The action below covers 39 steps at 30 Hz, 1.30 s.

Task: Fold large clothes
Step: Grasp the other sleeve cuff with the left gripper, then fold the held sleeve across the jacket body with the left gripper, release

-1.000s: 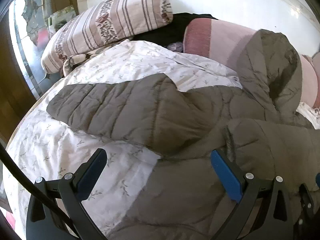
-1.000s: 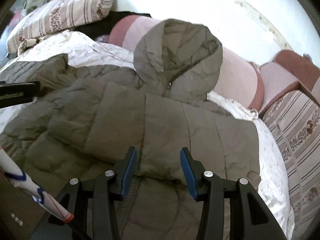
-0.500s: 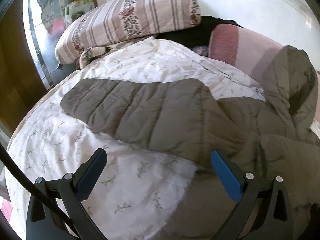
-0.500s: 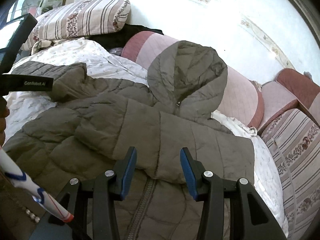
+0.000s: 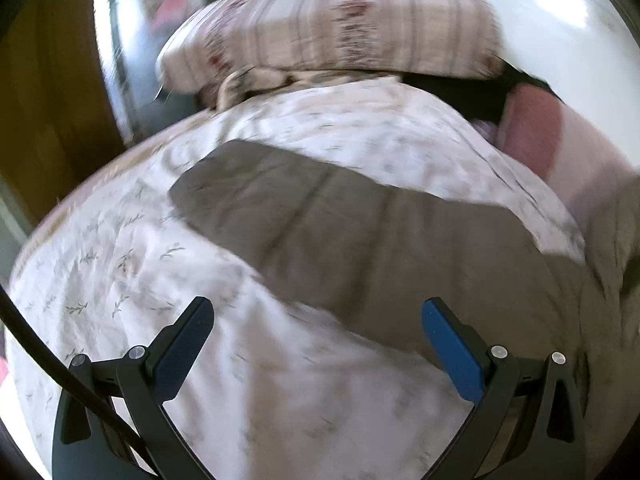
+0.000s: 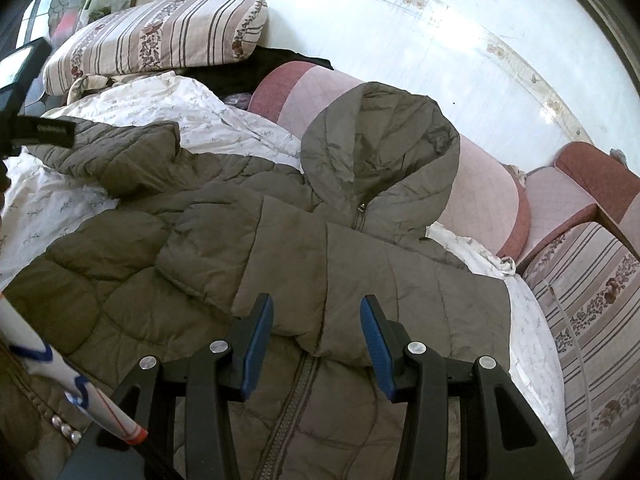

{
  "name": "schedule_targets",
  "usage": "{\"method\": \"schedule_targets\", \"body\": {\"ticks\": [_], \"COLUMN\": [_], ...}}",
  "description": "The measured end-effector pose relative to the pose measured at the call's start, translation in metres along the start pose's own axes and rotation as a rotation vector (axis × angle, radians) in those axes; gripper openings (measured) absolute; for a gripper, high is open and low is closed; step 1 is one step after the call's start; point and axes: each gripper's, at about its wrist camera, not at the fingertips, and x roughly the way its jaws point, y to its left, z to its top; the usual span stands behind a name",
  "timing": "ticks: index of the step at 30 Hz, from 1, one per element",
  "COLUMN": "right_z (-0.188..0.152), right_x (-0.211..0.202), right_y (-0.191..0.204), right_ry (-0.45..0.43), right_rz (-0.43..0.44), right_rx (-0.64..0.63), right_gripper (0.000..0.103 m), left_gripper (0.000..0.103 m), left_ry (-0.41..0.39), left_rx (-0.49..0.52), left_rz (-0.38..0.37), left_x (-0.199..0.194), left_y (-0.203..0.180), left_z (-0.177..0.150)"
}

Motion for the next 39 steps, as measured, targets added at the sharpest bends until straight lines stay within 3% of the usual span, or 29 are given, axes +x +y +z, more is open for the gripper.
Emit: {"method": "schedule_targets", "body": {"ticks": [6,9,10,14,20,25,26,28,33,39], "right_z": [-0.001,-0.002,-0.003,-0.004,-0.006,-0.007,-0.007,-0.007,-0.007,-0.006], "right_x": [0.004,0.007,0.007,0.011,0.018,0.024,0.026,0.03,0.035,0.034], "right_y": [-0.001,-0.002,-0.001,-0.002,-0.006,-0.009,-0.009,-0.01,-0.017,-0.032], "right_ry": [0.013,0.021,0.023,0.032,0.052,0.066,0.07,0.078,0.092,0.097], "right_rz": [0.009,0.015,0.014,0.016,0.02,0.02,0.018,0.019,0.013,-0.002], "right_rx": [0.009,0.01,0.011,0.017,0.032,0.044,0.044,0.049,0.083,0.148], "right_gripper": [0.049,0.049,0.049,0.049,0.049,0.049,0.049,0.049,0.049,0.049], "left_gripper": [0.1,0.086,0.078,0.074,0.063,0.062,0.045,0.022,0.012,0.012], "left_ry": [0.023,0.031,0.037,0.055,0.092,0.05,0.03,0.04,-0.023,-0.102], "left_rx": [-0.208,-0.29,-0.312,-0.391,-0.48,-0.447,-0.442,-0.422,-0.358,-0.295], "left_rz": [-0.036,-0.1,-0.123,-0.198,-0.221,-0.193,-0.176,-0.159,-0.117,-0.171], "left_x": [0.023,0.029,0.033,0.053,0.091,0.104,0.106,0.112,0.098,0.055], "left_y": [0.078,0.103,0.109,0.124,0.135,0.126,0.123,0.118,0.103,0.08], "left_z": [0.024,0.028,0.029,0.037,0.045,0.052,0.052,0.053,0.059,0.069]}}
